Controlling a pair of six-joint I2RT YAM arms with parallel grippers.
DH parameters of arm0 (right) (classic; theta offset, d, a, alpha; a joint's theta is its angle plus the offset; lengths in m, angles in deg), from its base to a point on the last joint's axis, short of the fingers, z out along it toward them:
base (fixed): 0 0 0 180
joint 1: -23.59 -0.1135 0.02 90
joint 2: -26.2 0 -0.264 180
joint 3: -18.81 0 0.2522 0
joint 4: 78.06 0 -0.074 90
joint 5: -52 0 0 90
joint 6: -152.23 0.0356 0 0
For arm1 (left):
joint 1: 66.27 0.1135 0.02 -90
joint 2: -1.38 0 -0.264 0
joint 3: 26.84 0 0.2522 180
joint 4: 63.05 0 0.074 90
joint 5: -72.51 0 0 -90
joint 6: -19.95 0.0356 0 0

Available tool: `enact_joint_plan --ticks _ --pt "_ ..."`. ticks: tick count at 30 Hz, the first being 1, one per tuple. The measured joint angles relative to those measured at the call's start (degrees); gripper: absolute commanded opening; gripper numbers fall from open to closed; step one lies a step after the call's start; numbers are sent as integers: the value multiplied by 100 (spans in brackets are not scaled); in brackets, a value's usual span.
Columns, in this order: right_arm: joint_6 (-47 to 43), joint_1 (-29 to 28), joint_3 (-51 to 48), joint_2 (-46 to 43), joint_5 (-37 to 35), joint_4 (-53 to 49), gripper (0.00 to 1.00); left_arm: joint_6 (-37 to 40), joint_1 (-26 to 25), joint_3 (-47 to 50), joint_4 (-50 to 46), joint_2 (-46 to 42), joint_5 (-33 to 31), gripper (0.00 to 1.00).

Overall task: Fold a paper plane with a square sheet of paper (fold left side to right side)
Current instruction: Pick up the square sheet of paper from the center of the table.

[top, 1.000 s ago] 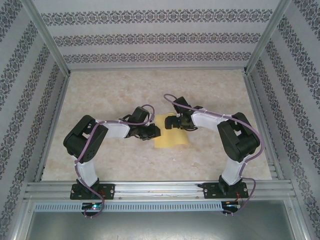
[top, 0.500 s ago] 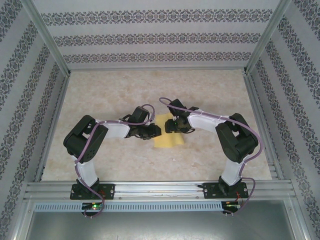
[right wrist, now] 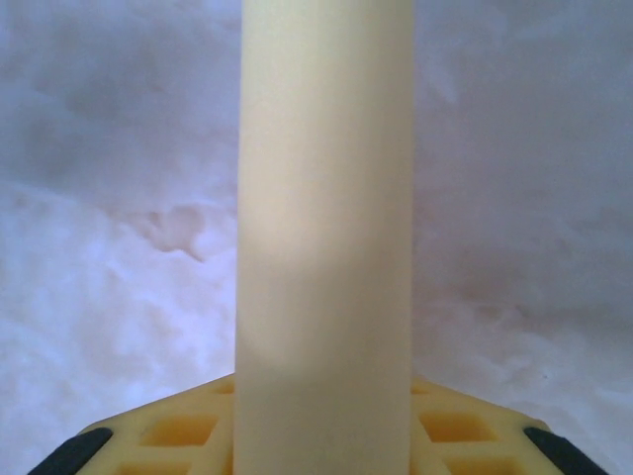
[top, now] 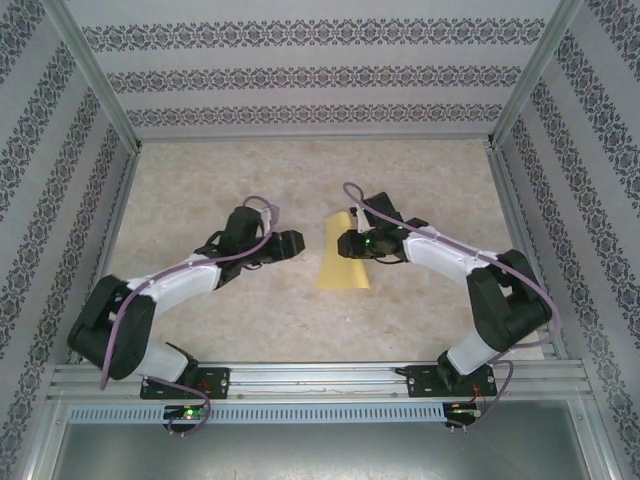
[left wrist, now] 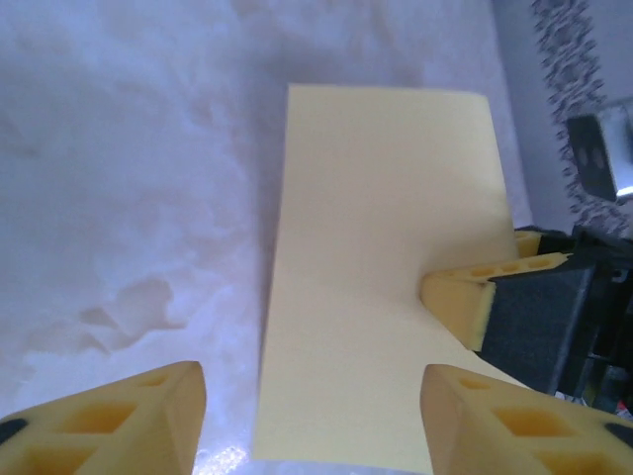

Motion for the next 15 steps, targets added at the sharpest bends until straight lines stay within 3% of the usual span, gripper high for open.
enact_joint_plan --ticks 6,15 --pt "9 446 -592 -1134 1121 811 27 -162 807 708 1012 -896 691 77" --pt "509 824 -780 -2341 2741 2024 26 -866 940 800 3042 -1008 2048 82"
